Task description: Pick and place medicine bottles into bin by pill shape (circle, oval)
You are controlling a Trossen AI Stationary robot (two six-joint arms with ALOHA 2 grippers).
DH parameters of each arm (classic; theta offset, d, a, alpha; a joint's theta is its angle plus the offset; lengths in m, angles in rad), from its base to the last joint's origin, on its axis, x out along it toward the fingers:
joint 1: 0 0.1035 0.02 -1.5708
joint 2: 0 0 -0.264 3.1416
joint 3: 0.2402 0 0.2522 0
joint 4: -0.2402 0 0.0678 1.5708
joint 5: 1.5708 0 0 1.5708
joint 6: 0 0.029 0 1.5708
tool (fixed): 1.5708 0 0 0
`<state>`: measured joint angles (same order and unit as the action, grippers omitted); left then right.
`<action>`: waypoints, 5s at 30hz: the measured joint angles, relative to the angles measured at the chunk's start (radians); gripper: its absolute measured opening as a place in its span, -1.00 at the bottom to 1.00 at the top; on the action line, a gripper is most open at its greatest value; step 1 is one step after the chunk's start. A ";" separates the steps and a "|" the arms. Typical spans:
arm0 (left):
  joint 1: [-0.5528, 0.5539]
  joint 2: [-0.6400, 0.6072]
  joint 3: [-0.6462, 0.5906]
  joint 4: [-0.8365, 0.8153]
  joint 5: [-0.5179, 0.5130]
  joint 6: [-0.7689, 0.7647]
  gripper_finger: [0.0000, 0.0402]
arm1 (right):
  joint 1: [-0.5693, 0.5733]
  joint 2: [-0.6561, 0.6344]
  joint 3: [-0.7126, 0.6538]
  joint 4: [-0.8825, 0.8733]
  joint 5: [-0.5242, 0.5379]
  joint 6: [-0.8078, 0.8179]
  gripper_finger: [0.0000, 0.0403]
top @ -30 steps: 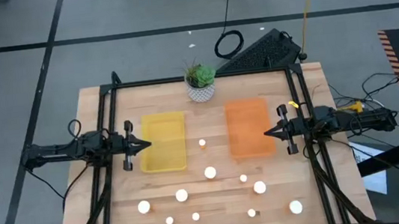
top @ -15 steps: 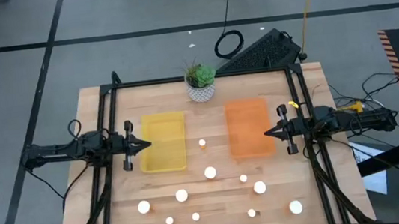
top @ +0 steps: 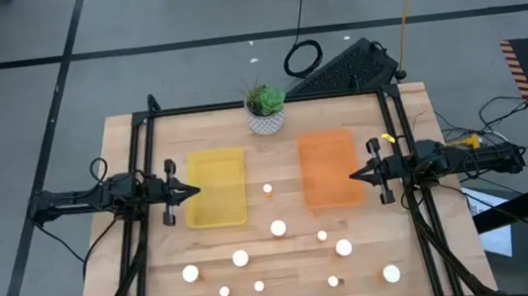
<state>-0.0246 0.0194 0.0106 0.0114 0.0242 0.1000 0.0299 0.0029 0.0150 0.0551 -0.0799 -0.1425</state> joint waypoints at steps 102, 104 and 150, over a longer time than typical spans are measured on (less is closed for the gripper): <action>-0.112 1.037 1.405 -0.917 -0.102 -0.097 -0.89 | 0.000 0.750 1.111 -0.755 0.000 0.283 -1.00; -0.135 1.049 1.388 -0.901 -0.121 -0.114 -0.89 | 0.000 0.790 1.145 -0.767 0.000 0.286 -1.00; -0.741 1.466 1.434 -0.980 -0.363 -0.706 -0.24 | 0.428 0.934 0.893 -0.448 0.294 0.467 -1.00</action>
<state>-0.7654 1.4854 1.4445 -0.9688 -0.3384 -0.6064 0.4583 0.9366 0.9077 -0.3932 0.2137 0.3246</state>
